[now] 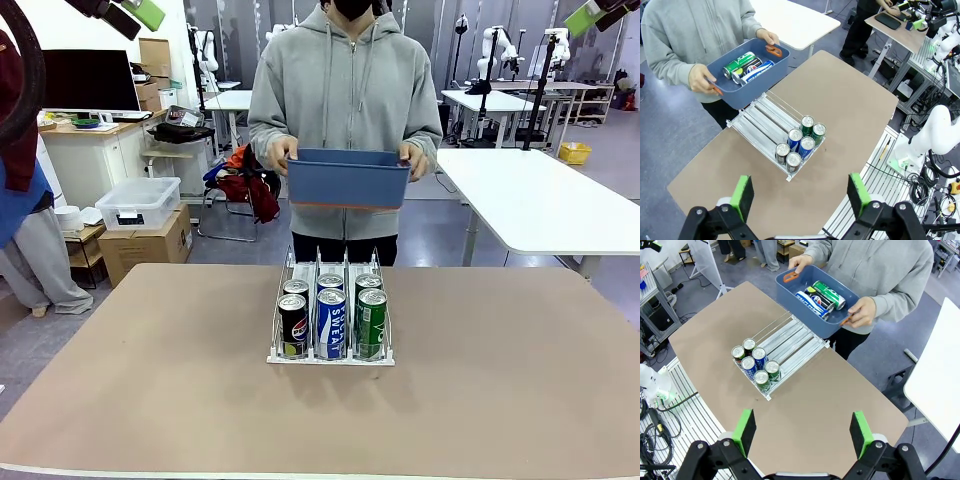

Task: Fill the beverage cans into the dispenser.
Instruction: Pick up the Sprite handed by the human.

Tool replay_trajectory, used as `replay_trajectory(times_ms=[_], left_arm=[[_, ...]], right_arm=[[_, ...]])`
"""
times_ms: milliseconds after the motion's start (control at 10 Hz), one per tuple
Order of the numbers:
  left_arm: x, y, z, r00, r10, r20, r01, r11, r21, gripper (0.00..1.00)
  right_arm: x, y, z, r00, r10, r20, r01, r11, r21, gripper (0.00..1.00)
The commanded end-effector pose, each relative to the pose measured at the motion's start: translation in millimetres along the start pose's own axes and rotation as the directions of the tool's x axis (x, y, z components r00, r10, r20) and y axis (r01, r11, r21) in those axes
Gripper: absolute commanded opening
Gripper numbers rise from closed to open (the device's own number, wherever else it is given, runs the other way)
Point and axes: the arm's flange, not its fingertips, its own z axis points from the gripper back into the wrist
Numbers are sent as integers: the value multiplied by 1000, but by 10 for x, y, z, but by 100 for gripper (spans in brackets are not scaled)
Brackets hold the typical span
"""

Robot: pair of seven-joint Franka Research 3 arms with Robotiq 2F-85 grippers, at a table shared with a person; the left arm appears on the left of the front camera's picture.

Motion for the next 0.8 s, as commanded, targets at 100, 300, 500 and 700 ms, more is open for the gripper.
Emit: replay_trajectory(times_ms=[100,300,500,700], left_arm=[[-25,15,-8,1000,5,-2,-5,1000,-1,100],[-25,15,-8,1000,5,-2,-5,1000,-1,100],[-25,15,-8,1000,5,-2,-5,1000,-1,100],[-25,15,-8,1000,5,-2,-5,1000,-1,100]], right_arm=[[-5,0,-7,1000,1,-3,-1,1000,1,100],[-5,0,-7,1000,1,-3,-1,1000,1,100],[-5,0,-7,1000,1,-3,-1,1000,1,100],[-5,0,-7,1000,1,-3,-1,1000,1,100]])
